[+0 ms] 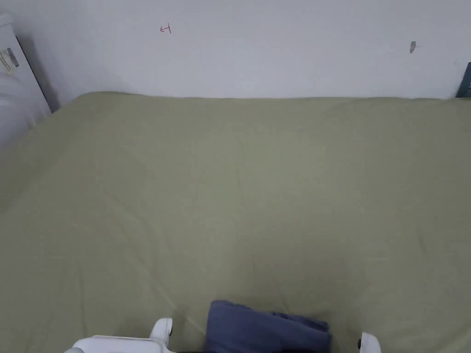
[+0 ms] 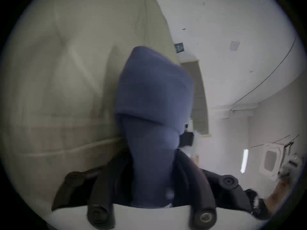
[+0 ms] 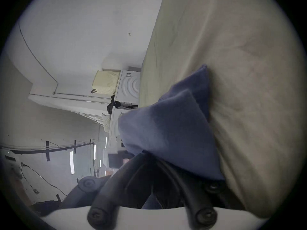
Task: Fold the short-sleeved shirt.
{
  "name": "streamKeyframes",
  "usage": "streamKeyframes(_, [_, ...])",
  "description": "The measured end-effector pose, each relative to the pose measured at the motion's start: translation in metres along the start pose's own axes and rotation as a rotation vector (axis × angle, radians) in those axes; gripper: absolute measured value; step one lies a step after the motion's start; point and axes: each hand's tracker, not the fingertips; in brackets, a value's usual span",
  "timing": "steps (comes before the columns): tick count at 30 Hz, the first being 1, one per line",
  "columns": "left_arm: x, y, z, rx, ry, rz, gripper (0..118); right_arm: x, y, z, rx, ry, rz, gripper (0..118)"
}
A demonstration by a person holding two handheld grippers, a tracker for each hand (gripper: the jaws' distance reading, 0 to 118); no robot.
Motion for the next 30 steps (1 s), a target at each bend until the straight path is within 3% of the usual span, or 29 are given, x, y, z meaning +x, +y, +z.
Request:
streamKeyframes(4, [-0.003, -0.01, 0.009, 0.055, -0.035, -0.011, 29, -0.007, -0.002, -0.003, -0.012, -0.021, 0.038, 1])
streamKeyframes(7, [0.002, -0.007, 0.015, 0.081, -0.032, -0.097, 29, -0.014, 0.0, -0.003, -0.008, -0.032, 0.019, 1])
streamKeyframes(11, [0.002, 0.01, 0.067, 0.173, -0.066, -0.119, 29, -0.037, 0.003, -0.001, 0.02, -0.082, 0.12, 1])
streamKeyframes(14, [-0.011, 0.026, 0.136, 0.289, 0.038, -0.124, 29, -0.05, 0.01, -0.002, 0.032, -0.085, 0.123, 1])
streamKeyframes(21, [-0.078, 0.036, 0.319, 0.591, 0.179, 0.015, 29, -0.086, 0.011, -0.007, 0.084, -0.042, 0.179, 1])
streamKeyframes(23, [-0.096, 0.039, 0.356, 0.561, 0.242, 0.031, 29, -0.102, 0.005, -0.013, 0.078, -0.045, 0.207, 1])
streamKeyframes(26, [-0.122, 0.045, 0.403, 0.534, 0.458, 0.052, 29, -0.114, -0.006, -0.016, 0.054, -0.079, 0.268, 1])
streamKeyframes(30, [-0.147, 0.039, 0.417, 0.59, 0.456, 0.096, 29, -0.122, -0.024, -0.015, 0.038, -0.099, 0.262, 1])
